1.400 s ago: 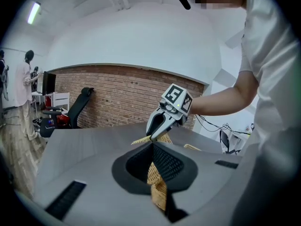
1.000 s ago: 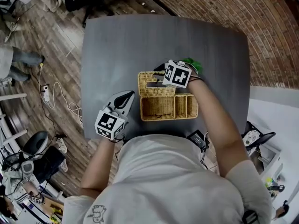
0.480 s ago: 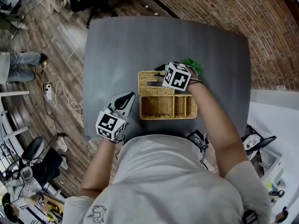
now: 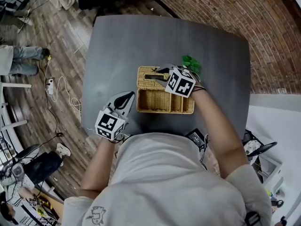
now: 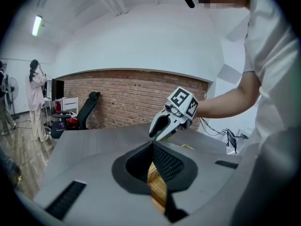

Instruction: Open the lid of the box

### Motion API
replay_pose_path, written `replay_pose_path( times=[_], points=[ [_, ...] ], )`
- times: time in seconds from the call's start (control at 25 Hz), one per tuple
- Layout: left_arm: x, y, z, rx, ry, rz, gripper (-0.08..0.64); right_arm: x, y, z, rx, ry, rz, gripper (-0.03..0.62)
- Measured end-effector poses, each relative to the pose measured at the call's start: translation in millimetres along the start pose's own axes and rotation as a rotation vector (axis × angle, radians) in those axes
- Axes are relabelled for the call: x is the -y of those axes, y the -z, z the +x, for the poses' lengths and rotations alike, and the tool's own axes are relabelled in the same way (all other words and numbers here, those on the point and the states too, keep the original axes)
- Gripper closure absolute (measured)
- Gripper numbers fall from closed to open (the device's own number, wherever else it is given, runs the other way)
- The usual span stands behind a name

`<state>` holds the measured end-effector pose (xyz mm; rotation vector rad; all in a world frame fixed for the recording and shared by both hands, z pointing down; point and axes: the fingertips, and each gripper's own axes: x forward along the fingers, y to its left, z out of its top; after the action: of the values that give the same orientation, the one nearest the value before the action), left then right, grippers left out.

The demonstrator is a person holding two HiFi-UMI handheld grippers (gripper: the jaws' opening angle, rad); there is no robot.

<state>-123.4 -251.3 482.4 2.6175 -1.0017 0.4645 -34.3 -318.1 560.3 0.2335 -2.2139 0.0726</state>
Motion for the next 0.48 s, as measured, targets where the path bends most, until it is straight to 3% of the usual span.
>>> replay_pose_path(
  times=[0.48],
  points=[
    [74,1,-24,0.049,-0.064,0.017,0.549,-80,22,-44,0.116,0.03,0.061,0.491]
  ],
)
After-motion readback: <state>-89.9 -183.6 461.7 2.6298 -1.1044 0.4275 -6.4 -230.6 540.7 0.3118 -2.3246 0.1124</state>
